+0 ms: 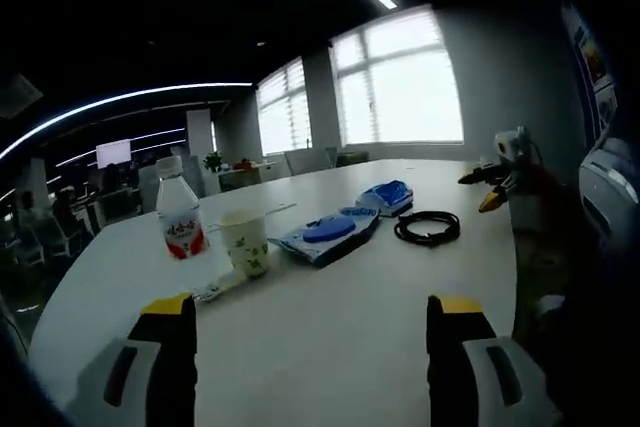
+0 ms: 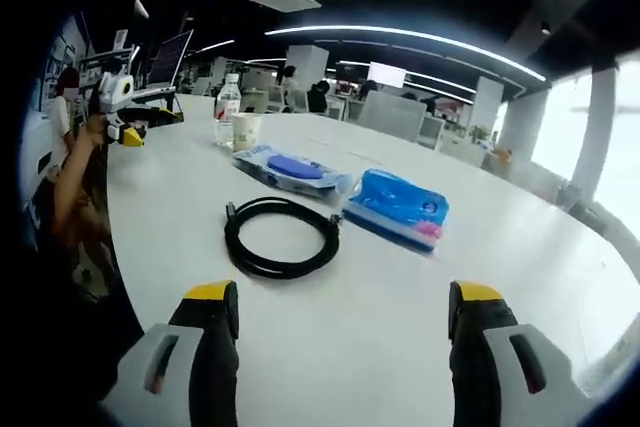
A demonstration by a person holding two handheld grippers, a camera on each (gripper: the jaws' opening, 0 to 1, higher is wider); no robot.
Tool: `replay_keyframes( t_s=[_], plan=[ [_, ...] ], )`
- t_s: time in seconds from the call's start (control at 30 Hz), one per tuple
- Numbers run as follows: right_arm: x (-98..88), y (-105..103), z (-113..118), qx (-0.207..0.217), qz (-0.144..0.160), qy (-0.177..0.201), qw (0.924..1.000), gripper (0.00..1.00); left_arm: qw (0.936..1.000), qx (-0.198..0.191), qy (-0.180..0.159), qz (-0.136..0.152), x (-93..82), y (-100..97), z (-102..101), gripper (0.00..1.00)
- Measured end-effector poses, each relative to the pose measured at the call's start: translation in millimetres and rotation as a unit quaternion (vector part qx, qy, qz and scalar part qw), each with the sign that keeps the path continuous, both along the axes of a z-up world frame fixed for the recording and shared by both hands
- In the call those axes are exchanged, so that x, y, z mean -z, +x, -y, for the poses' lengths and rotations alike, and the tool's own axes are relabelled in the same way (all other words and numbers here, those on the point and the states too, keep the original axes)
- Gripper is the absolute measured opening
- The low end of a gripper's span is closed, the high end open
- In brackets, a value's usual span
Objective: Arrange the tabletop items into an orderly group along one side of the table until the central work area is clear of visible clutter.
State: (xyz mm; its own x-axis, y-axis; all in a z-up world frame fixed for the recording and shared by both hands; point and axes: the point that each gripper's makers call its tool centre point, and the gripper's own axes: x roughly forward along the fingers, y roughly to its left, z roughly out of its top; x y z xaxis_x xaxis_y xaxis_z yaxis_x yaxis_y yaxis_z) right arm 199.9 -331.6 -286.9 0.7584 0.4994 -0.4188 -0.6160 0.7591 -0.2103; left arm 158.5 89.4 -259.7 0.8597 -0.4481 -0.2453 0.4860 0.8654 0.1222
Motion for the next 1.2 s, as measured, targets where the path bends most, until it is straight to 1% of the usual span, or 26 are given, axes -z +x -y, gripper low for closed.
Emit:
replay_keyframes(
  t_s=[0.13,0.2,0.4,0.5,0.53,0.6,0.73,0.9,0.97,1.1,1.2],
  plan=[
    [1.2,-3.5,-0.8,-0.006,-0.008,0.010,0.9999,0.90,1.0000,-0.006,0.006,-0.005,3.6,-5.4,-5.5,1.00],
    [1.3,-5.3,-0.4,-0.008,-0.008,0.008,0.9999,0.92,0.9999,0.002,0.009,-0.012,6.0,-10.7,-5.5,1.00],
    [2.8,-9.2,1.3,-0.012,-0.010,0.001,0.9999,1.00,0.9998,0.011,0.009,-0.014,4.9,-20.5,-6.4,1.00],
    [2.7,-11.5,1.4,-0.015,-0.010,0.001,0.9998,1.00,0.9999,0.008,0.008,-0.010,3.1,-25.5,-11.6,1.00],
    [1.9,-13.3,2.1,-0.018,-0.010,0.005,0.9998,1.00,0.9999,0.006,0.005,-0.008,2.1,-29.2,-16.4,1.00],
    [1.8,-13.2,4.0,-0.014,-0.011,0.008,0.9998,1.00,1.0000,-0.006,-0.001,-0.004,0.5,-31.4,-24.0,1.00],
    [3.4,-10.9,8.2,-0.005,-0.013,0.006,0.9999,1.00,0.9998,-0.020,-0.001,-0.005,2.2,-34.7,-34.5,1.00],
    [6.2,-9.8,6.8,-0.003,-0.019,0.005,0.9998,1.00,0.9997,-0.024,0.003,-0.009,5.4,-36.4,-37.6,1.00],
    [5.7,-10.1,6.4,-0.004,-0.017,0.005,0.9998,1.00,0.9996,-0.025,0.002,-0.010,6.1,-36.7,-38.5,1.00],
    [10.8,-8.5,9.5,0.000,-0.024,0.005,0.9997,1.00,0.9995,-0.027,0.008,-0.015,8.3,-38.1,-41.7,1.00],
    [10.0,-9.4,7.5,-0.002,-0.024,0.008,0.9997,1.00,0.9995,-0.029,0.007,-0.015,7.8,-40.6,-43.1,1.00]
  ],
)
